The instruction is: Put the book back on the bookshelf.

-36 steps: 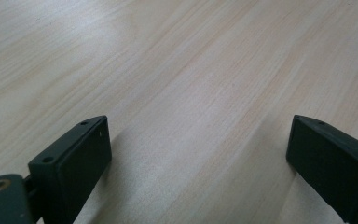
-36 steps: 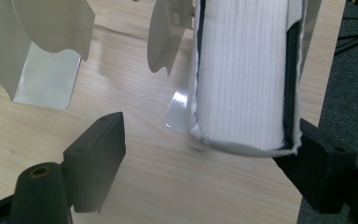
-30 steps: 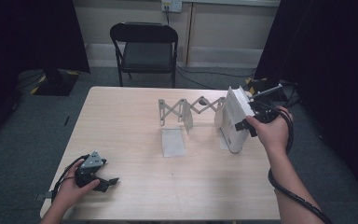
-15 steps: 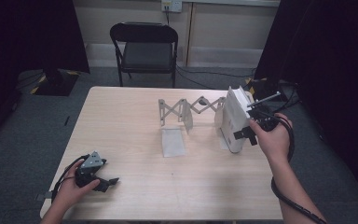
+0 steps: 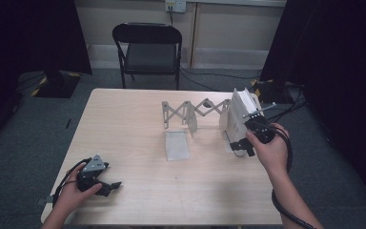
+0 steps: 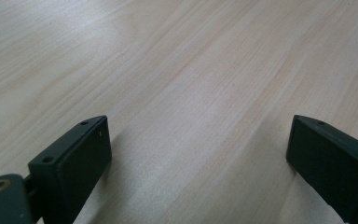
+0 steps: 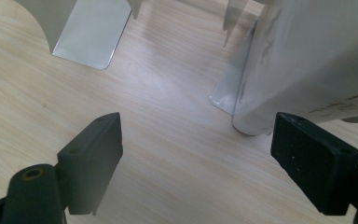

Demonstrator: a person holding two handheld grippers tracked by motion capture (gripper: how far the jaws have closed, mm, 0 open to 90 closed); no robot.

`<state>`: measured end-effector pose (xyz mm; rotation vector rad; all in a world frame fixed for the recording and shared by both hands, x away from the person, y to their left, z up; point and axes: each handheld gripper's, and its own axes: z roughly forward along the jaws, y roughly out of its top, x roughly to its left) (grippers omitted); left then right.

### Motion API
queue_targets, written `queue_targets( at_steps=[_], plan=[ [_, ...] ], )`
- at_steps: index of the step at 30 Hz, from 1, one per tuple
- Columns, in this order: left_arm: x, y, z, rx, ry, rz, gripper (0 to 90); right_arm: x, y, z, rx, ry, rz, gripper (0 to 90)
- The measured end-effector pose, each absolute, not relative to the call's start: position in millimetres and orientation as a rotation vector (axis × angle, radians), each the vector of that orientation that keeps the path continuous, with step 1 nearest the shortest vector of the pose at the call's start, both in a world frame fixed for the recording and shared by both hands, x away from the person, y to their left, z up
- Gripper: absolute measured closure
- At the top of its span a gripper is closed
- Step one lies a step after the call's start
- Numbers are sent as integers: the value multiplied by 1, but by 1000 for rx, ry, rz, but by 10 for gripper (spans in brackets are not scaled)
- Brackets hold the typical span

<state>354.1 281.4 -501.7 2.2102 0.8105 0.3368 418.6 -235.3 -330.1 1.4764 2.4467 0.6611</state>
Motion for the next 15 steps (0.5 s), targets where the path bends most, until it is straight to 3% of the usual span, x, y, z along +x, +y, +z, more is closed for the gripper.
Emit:
queue_targets(
  at_steps=[15],
  plan=[
    [354,281,-502,2210,810,337,62,414,-214,-355,1408,2534,697,172]
  ],
)
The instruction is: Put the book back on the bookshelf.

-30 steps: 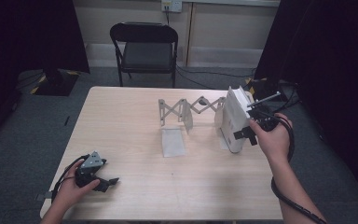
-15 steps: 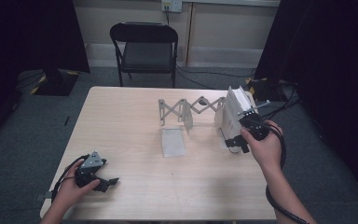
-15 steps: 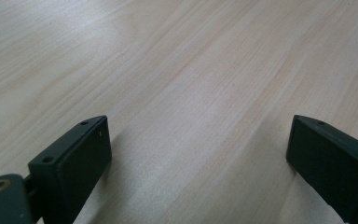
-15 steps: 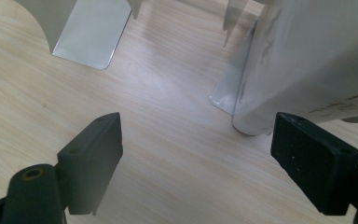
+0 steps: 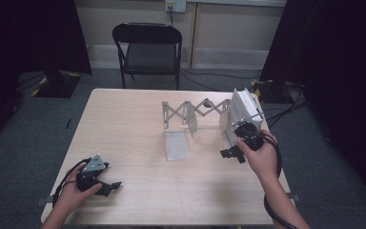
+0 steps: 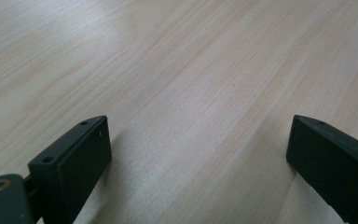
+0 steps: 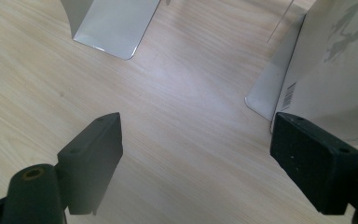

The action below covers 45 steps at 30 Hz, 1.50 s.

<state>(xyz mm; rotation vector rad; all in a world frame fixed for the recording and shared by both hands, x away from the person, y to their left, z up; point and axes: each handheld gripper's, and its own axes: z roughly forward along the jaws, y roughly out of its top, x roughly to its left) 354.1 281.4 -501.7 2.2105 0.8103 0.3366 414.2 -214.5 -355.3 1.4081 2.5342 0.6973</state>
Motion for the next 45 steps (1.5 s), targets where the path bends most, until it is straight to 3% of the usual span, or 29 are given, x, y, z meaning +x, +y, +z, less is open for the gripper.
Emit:
queue_targets(
  at_steps=[45],
  plan=[
    [354,281,-502,2211,810,337,62,401,-156,-394,1241,2664,770,165]
  ],
)
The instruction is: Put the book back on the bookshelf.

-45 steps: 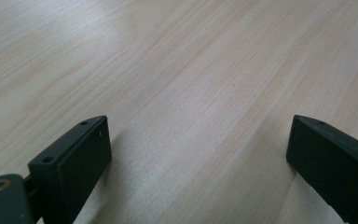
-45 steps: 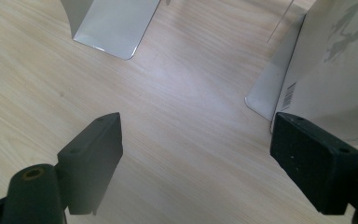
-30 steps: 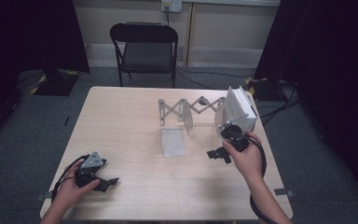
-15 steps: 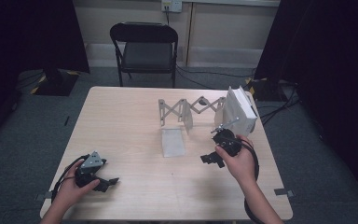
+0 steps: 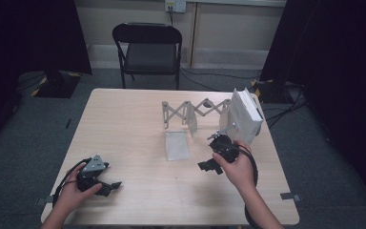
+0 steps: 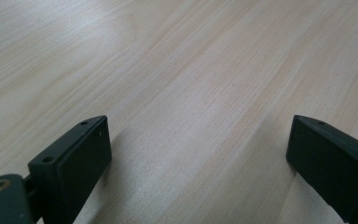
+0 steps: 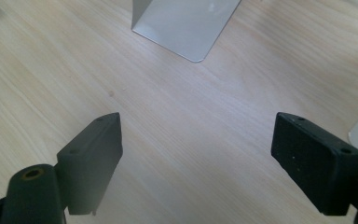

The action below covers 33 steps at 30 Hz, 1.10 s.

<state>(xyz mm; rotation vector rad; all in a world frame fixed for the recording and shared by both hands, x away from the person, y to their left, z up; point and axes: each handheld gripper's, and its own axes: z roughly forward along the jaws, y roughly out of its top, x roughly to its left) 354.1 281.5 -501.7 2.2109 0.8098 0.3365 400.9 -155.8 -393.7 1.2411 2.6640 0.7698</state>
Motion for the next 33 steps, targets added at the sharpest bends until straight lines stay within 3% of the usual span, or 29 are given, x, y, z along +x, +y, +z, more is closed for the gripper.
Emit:
queue_targets(
  at_steps=[33],
  plan=[
    [354,281,-502,2211,810,337,61,394,-110,-427,1142,2742,830,165]
  ],
)
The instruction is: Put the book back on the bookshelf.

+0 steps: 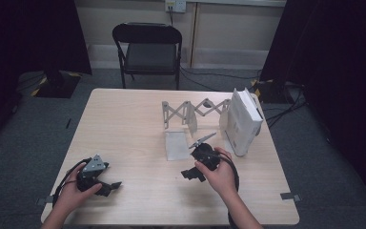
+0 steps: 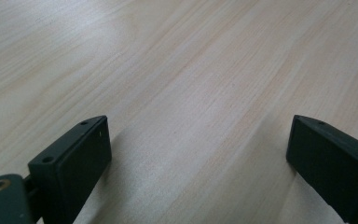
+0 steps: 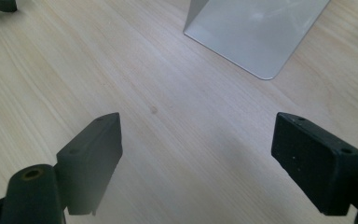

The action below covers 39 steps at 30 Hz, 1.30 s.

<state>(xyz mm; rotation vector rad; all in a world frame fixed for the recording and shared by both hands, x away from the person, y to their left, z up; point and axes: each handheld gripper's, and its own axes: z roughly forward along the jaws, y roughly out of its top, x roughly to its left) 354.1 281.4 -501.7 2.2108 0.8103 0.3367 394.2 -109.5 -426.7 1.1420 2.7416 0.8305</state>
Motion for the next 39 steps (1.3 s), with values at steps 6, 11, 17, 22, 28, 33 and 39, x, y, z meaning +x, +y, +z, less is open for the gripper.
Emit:
queue_targets(
  at_steps=[6,11,17,22,28,33,39],
  plan=[
    [354,281,-502,2211,810,337,61,393,-102,-435,1131,2759,844,165],
    [354,281,-502,2210,810,337,61,391,-95,-444,1120,2774,835,166],
    [354,281,-502,2211,810,337,61,388,-88,-454,1121,2786,849,166],
    [354,281,-502,2211,810,337,61,387,-82,-460,1107,2801,839,166],
    [354,281,-502,2211,810,337,61,386,-76,-465,1090,2808,832,166],
    [354,281,-502,2210,810,337,61,385,-70,-469,1074,2816,840,167],
    [354,281,-502,2211,810,337,61,384,-63,-473,1054,2817,849,167]
  ],
)
